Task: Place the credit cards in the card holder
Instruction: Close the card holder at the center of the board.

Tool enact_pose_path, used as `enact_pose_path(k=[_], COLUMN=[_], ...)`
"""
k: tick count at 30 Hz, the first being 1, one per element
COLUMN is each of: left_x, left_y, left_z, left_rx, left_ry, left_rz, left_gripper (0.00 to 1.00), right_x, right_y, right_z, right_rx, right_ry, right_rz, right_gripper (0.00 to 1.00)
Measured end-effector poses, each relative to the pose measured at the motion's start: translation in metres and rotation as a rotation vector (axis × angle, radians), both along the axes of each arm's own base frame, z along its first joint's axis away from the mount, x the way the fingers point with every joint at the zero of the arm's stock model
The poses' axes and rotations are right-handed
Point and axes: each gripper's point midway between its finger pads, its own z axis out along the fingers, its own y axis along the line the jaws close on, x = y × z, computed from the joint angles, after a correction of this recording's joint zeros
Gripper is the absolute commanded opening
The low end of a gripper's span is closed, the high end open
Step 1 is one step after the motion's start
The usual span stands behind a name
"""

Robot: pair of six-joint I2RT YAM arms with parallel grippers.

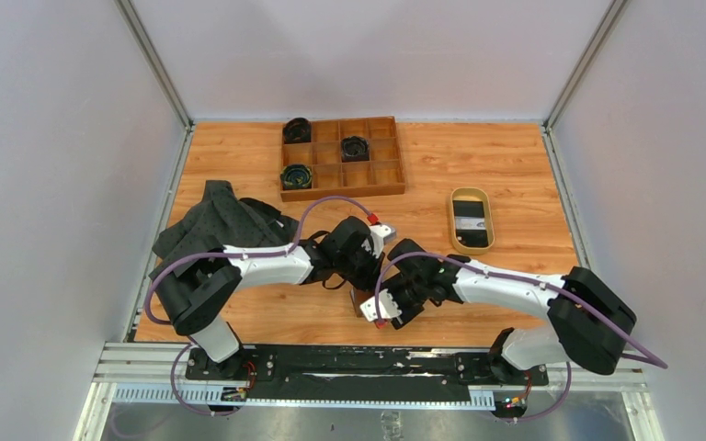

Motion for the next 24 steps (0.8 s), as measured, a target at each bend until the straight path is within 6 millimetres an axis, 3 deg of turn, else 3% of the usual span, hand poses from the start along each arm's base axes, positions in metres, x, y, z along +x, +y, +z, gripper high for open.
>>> enact_pose_path(k=[16,24], left_x=[-0.001,-0.001], left_y=[-0.002,-0.001], left_z=[-0.001,-0.001], left_rx=[-0.011,-0.009], left_ry=[0.008,0.009], left_rz=[0.019,0.029], left_gripper=[0.00,0.00], right_x=[-0.023,-0.039], right_y=[-0.011,-0.010], right_z=[0.002,0.016], right_rx=[-0.014,0.004], right_ry=[0.092,0.208], right_rz=[0.017,-0.007], right_gripper=[0.62,0.58])
